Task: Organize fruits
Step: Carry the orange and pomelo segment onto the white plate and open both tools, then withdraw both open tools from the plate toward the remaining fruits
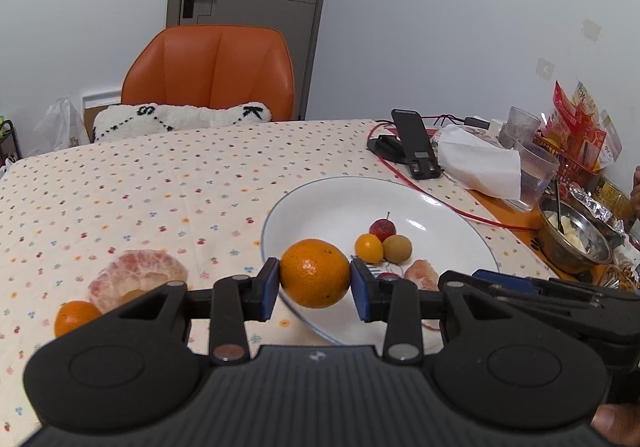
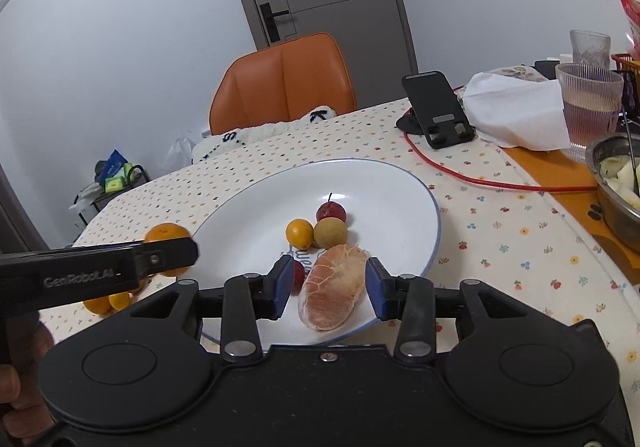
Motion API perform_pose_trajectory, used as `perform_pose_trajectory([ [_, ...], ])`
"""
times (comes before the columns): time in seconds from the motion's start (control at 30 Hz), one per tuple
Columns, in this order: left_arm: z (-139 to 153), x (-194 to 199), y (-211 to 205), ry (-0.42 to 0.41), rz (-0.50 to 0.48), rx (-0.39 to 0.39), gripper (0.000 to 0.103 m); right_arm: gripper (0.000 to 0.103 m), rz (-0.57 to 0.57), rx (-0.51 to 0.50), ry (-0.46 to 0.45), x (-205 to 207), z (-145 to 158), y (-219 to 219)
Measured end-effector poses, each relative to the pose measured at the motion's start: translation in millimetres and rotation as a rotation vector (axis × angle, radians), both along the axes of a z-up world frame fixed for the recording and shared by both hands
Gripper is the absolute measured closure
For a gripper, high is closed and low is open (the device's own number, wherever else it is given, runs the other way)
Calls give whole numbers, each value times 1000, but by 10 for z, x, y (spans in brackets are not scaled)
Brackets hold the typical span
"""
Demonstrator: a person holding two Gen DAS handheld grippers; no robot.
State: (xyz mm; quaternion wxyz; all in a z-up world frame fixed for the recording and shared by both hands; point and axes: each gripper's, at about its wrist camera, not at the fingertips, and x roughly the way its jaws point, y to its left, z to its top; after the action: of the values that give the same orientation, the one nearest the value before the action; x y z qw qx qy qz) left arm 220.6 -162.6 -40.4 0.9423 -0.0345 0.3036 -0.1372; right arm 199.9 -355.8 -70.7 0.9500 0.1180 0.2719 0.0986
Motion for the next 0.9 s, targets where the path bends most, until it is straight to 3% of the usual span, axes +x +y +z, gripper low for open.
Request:
perform_pose_trajectory([
  [0.23,24,-10,34,12,7,-22,62,51,8,6,-12,-39,30,23],
  [0.53,84,-161,244,10,58,0,40,44,30,18,-14,-88,79,137],
  [0.67,117,-223,380,7,97,-1,29,34,44,12,-28,-132,128,207],
  [0.9,176,-321,570,-6,144,15,19,20,49,5,-54,-188,200,335],
])
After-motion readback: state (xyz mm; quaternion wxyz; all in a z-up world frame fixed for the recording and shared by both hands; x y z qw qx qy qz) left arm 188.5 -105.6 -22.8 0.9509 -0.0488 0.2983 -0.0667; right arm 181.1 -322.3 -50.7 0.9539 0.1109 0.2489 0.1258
